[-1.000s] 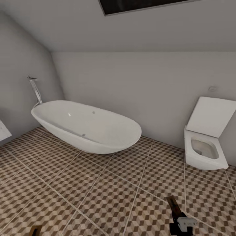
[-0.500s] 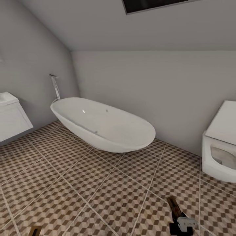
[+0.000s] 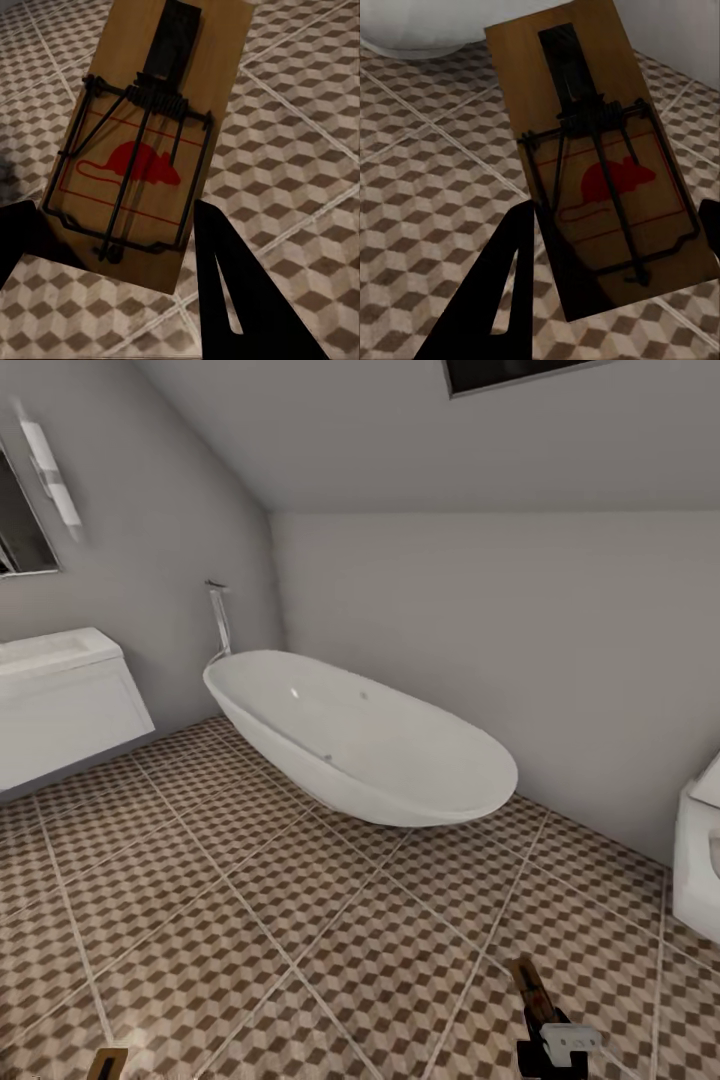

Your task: Take the four mousetraps from the cabinet in the bathroom and place them on the bathroom floor. Make sure all four end up on the same floor surface, and ensure that at least two of them are either under or directly next to the same bathroom sink.

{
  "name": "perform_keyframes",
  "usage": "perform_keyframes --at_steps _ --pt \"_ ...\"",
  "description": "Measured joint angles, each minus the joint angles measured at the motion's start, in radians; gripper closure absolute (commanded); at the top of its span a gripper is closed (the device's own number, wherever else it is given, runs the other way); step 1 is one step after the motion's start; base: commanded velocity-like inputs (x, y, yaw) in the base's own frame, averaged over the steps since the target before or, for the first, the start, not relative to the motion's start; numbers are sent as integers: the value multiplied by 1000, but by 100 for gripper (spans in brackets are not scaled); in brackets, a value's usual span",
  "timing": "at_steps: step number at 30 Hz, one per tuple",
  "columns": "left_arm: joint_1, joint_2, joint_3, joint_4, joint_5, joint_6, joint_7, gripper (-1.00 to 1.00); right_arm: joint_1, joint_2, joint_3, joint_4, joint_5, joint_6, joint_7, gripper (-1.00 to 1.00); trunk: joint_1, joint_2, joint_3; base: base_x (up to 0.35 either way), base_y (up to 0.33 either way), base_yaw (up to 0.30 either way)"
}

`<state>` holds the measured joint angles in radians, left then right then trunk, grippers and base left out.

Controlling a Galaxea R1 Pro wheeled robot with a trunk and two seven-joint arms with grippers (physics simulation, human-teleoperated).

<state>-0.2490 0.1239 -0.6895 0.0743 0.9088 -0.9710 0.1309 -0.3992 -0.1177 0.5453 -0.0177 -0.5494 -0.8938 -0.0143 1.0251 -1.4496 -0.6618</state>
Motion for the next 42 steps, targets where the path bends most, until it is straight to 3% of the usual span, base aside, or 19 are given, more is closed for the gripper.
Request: perform_keyframes --at_steps 20,24,26,29,30,31,36,42 --pt "0 -1 0 -1 0 1 0 100 0 1 0 0 0 0 0 100 0 0 -8 0 0 263" --pt "0 -2 0 -3 0 32 1 100 0 0 0 1 0 0 0 100 0 0 -8 0 0 253" --pt "0 -8 -2 -5 -4 133 0 100 0 -1 0 1 0 0 0 100 0 0 -8 0 0 204" --pt "0 -12 -1 -37 -13 399 1 100 0 -1 0 1 0 0 1 100 0 0 -8 0 0 134" --pt "-1 -1 -1 -82 -18 514 1 100 0 -2 0 1 0 -1 1 100 0 0 -8 0 0 82" --pt "-1 9 -1 -123 -20 576 2 100 0 -2 0 1 0 -1 1 100 0 0 -8 0 0 65" --pt "-5 43 2 -288 -25 723 21 100 1 -2 0 2 0 -3 1 100 0 0 -8 0 0 21" --pt "-8 50 0 -352 -28 743 60 100 0 -1 0 3 0 -3 1 100 0 0 -8 0 0 75"
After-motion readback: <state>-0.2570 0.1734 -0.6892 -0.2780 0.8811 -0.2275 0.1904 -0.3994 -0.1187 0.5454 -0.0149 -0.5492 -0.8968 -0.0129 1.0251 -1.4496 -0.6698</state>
